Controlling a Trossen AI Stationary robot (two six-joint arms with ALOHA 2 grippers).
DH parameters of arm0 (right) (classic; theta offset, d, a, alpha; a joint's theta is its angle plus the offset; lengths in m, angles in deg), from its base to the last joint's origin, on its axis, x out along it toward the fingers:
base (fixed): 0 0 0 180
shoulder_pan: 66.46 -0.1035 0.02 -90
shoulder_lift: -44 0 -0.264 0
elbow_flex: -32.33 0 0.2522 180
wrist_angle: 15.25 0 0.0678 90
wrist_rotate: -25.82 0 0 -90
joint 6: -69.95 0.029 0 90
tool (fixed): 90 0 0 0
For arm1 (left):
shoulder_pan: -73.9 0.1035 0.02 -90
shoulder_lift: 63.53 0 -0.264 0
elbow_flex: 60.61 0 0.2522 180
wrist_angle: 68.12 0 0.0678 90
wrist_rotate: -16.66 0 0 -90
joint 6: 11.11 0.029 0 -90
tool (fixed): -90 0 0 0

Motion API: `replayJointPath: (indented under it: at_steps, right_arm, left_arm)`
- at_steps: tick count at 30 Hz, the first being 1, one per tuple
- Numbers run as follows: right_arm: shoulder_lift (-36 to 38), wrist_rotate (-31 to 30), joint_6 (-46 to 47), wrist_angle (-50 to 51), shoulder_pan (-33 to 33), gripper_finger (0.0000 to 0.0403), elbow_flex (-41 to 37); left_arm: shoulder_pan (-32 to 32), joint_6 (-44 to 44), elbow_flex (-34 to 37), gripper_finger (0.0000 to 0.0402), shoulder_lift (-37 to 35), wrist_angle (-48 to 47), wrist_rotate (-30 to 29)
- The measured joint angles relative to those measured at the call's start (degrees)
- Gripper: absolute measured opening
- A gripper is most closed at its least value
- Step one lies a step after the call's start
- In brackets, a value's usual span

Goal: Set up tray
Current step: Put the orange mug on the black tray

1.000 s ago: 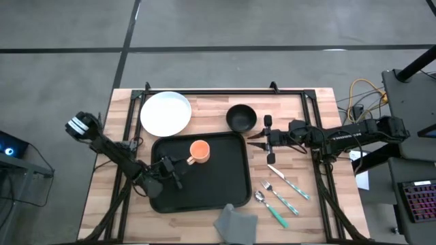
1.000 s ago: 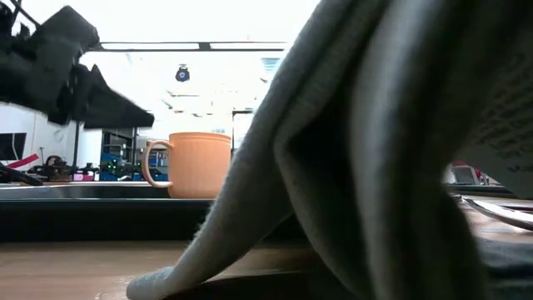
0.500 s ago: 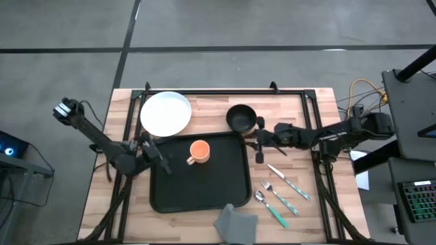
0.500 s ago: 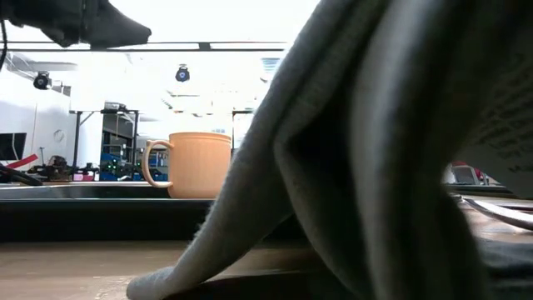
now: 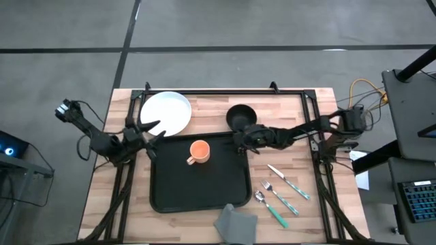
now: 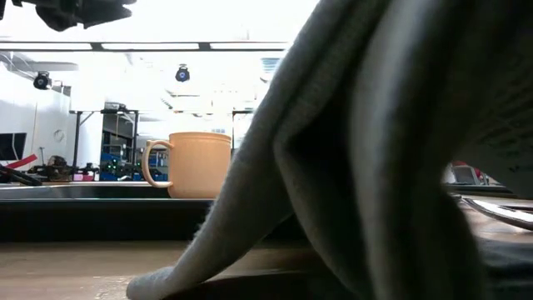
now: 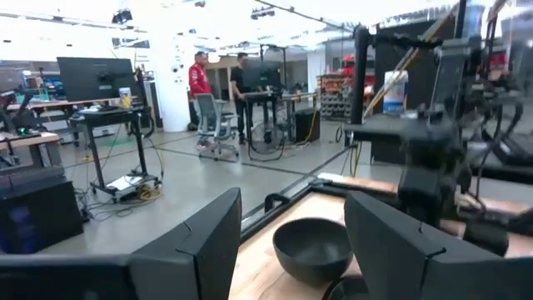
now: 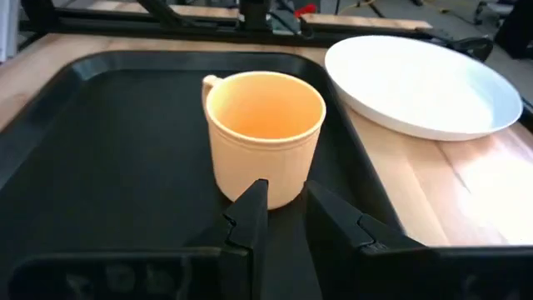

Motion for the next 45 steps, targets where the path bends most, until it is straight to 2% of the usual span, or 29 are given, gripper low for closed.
replayJointPath:
  at_steps: [7,14,22,30,41,45]
  right_arm:
    - [-4.4,0.0,2.2,0.2,0.1,0.0068,2.7]
    - [-5.8,1.3,4.4,0.1,0.1,0.0068,2.9]
    - [-8.8,2.5,5.4,0.0,0.1,0.0068,6.7]
    - [-11.0,3.0,5.3,9.4,0.1,0.0068,12.0]
    - [-11.8,2.6,8.6,10.4,0.0,0.0068,12.6]
    - [-15.1,2.9,8.8,10.4,0.0,0.0068,15.1]
  left_arm:
    - [0.0,2.3,-1.5,0.0194,-2.8,0.2,0.1]
    - [0.2,2.3,-0.6,0.0194,-1.4,-0.1,0.1]
    - [0.3,1.9,-2.3,0.0194,-1.6,0.2,0.1]
    - [0.3,1.8,-1.9,0.0194,-0.8,0.0,0.1]
    - [0.2,1.8,-1.9,0.0194,-0.7,-0.1,0.1]
    - [0.2,1.8,-1.9,0.0194,-0.7,-0.1,0.1]
